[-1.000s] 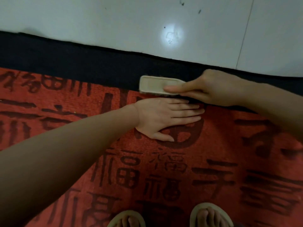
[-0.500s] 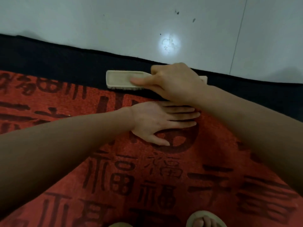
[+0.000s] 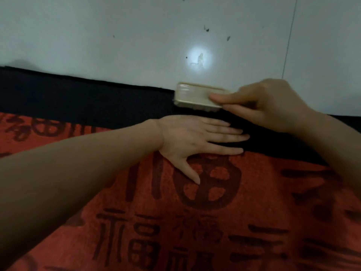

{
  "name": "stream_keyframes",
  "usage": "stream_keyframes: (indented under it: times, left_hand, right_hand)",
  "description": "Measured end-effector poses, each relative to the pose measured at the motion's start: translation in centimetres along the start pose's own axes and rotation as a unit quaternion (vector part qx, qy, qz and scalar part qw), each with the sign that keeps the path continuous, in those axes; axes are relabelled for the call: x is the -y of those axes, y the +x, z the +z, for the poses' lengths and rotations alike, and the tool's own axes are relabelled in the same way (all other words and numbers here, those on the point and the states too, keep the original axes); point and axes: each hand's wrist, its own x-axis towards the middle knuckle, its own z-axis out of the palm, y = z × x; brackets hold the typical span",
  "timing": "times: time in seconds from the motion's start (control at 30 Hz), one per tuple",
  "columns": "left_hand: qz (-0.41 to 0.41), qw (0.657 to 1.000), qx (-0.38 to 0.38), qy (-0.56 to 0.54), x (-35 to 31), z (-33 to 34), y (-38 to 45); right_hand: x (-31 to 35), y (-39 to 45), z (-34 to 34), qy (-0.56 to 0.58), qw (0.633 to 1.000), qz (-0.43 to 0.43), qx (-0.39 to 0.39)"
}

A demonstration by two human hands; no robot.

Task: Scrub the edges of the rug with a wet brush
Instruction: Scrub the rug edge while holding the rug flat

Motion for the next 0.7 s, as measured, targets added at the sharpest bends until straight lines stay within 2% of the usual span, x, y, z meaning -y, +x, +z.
stream_keyframes:
  times: [0.1,0.2,0.27,0.33,0.4,0.6,0.7]
  left_hand:
    - [-0.008,1.0,-0.017,0.006,0.1,0.0,0.2]
    - [-0.029,1.0,0.005,-0.003,-0.1,0.0,-0.2]
    - [-0.017,1.0,-0.002,0.005,0.0,0.0,-0.1]
    - [-0.003,1.0,-0.013,0.007,0.2,0.2,0.1]
    - [-0.004,1.0,-0.014,0.014,0.2,0.4,0.1]
    - [-0.023,1.0,0.008,0.006,-0.1,-0.1,-0.2]
    - [-0.011,1.0,0.007,0.012,0.1,0.1,0.0]
  right_hand:
    - [0.9,1.1,0.7,-0.019,1.0,-0.02,-0.009]
    - [3.5,5.9,1.9,-0.03,0.999,-0.04,0.014]
    - [2.1,5.1,0.7,-0.042,0.997,-0.05,0.046]
    - [-0.2,1.3,-1.7,-0.018,0.997,-0.014,0.072]
    - [-0.6,-1.5,-2.7,0.032,0.998,0.031,0.052]
    - [4.3,6.9,1.5,0.008,0.999,-0.007,0.033]
    - [1.2,3.8,-0.5,0.004,0.998,0.023,0.057]
